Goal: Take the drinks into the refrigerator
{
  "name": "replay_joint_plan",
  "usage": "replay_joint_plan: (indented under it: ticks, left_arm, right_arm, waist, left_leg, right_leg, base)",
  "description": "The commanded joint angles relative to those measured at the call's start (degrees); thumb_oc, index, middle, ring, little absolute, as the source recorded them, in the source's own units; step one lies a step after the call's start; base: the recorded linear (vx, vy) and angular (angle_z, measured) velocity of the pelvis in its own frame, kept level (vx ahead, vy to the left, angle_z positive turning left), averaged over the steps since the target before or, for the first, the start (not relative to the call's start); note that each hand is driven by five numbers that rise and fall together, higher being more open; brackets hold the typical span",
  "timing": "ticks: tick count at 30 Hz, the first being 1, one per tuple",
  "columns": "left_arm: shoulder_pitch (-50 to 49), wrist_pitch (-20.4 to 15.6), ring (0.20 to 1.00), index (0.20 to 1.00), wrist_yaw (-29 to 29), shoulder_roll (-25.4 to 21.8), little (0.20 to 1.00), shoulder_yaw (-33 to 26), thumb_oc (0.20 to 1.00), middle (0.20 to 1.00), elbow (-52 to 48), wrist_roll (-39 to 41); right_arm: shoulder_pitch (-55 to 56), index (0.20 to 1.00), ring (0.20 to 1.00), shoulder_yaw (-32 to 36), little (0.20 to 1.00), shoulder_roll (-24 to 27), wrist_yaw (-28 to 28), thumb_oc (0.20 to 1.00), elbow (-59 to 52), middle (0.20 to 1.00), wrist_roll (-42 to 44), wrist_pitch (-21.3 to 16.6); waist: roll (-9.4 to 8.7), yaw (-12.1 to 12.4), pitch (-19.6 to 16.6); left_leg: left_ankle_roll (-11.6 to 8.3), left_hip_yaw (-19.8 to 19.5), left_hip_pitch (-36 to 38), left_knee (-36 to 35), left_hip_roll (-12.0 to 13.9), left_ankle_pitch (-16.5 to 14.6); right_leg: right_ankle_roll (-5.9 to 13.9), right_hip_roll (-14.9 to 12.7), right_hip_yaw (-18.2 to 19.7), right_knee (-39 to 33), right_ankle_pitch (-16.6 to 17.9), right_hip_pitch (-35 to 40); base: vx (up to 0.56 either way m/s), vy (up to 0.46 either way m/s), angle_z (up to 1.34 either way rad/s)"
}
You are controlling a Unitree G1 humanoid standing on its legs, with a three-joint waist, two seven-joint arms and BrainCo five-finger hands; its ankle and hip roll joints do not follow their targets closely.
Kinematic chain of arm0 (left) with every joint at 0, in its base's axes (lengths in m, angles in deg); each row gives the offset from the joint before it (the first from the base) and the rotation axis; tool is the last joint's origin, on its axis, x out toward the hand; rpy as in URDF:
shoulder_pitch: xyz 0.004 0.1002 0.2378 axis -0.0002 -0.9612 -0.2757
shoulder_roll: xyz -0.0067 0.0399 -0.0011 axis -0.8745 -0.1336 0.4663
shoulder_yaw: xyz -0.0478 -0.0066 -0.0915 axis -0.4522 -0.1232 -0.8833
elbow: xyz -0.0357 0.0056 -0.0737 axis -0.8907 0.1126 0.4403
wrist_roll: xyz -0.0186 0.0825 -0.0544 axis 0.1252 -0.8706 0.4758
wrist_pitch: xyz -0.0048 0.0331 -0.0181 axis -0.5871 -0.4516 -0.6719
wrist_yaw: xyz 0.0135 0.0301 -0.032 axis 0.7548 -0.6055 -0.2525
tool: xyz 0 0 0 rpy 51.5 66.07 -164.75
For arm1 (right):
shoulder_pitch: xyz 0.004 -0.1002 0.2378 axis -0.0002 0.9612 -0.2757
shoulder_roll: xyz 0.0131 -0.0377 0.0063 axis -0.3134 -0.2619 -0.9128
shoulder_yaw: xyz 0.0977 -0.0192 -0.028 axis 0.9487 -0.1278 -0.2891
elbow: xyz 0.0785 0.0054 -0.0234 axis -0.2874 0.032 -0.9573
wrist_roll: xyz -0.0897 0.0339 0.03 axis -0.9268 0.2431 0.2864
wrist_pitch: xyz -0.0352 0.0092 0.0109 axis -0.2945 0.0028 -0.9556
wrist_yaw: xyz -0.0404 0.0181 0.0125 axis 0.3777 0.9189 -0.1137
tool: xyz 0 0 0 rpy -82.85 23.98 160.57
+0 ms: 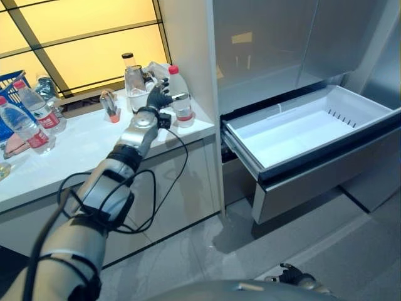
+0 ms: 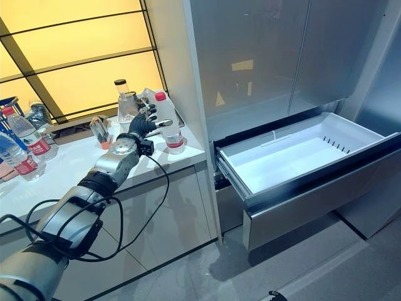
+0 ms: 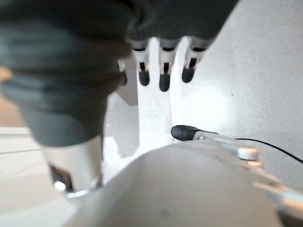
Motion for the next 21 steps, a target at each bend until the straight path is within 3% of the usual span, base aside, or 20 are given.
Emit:
replay_joint_plan:
  ticks: [1,21]
  left_arm:
    - [1.33,-1.34,1.0,1.0,0.7,0.24,1.0,-1.21,1.0,1.0,2.94,-3.91]
    - [-5.73,-0.88,1.0,1.0,0.41,8.23,1.0,-2.75,1.0,1.0,6.91,-10.14]
  right_arm:
    - [-0.17,1.0,1.0,-1.75,1.0,0.39,0.35,1.0,3.68,1.0,0.96,-0.19]
    - [0.0,1.0,1.0,0.82,1.0,1.28,2.07,1.0,3.47,1.0,2.06,-0.72]
  waist:
    - [-0.77,-2.38,0.91]
    - [-0.05,-4.24,2.78]
  left_leg:
    - [1.39,-1.32,-1.17,1.06,-1.66,-2.27]
    - [0.89,-0.08,-2.01,1.09,-1.4,-1.48]
  right_leg:
    - [3.35,-1.9,-0.47,1.86,-8.55,5.48]
    - [2.86,-1.4,0.39,1.48,-8.43,4.64]
  base:
    - [0.0,0.0,0.0]
    - [0.0,-0.001,-0.01]
